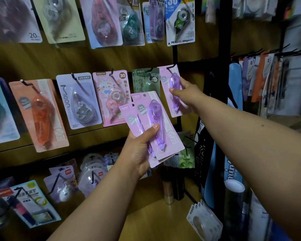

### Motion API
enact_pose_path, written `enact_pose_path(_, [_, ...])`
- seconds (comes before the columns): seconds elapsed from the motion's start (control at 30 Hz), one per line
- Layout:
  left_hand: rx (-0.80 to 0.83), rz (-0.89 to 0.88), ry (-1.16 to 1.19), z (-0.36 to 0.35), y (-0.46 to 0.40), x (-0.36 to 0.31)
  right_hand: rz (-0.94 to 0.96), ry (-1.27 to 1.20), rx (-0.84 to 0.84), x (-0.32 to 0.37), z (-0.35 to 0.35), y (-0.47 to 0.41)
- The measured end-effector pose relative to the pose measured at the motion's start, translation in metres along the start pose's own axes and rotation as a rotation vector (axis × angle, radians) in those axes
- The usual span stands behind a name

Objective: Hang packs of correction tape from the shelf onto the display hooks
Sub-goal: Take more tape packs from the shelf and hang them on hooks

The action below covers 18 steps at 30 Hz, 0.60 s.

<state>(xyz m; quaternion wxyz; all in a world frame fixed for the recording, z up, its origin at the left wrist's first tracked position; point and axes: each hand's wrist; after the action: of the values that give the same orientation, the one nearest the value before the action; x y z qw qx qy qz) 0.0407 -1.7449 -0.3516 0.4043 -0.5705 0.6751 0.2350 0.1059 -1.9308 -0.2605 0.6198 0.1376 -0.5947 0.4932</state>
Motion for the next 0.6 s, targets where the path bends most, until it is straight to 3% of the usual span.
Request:
enact_pose_path(0.23, [0.019,0.008,-0.027,0.001,-0.004,0.001,0.006,0.161,0.025,0.0,0.0,0.006])
enact_pose_path(0.33, [0.033,0.003,-0.039,-0.001,-0.005,-0.001,0.072,0.035,0.016,-0.001,0.001,0.026])
enact_pose_path(0.5, [0.04,-0.028,-0.059,-0.006,-0.007,-0.005,0.071,-0.151,0.223,-0.014,0.009,0.076])
enact_pose_path(0.6, [0.045,-0.029,-0.067,-0.009,-0.007,-0.005,0.066,-0.245,0.201,-0.025,0.009,0.083])
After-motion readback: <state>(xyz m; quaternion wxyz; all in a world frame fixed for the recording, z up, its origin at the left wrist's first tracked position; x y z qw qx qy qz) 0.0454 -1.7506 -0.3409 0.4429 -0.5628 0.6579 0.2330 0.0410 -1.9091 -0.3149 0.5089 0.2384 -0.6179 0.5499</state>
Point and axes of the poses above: each hand's wrist, its own y-axis away from the middle knuckle, its own z-axis out of the back of the hand, x = y × z, and after that the axes turned 10 degrees about -x, right-handed
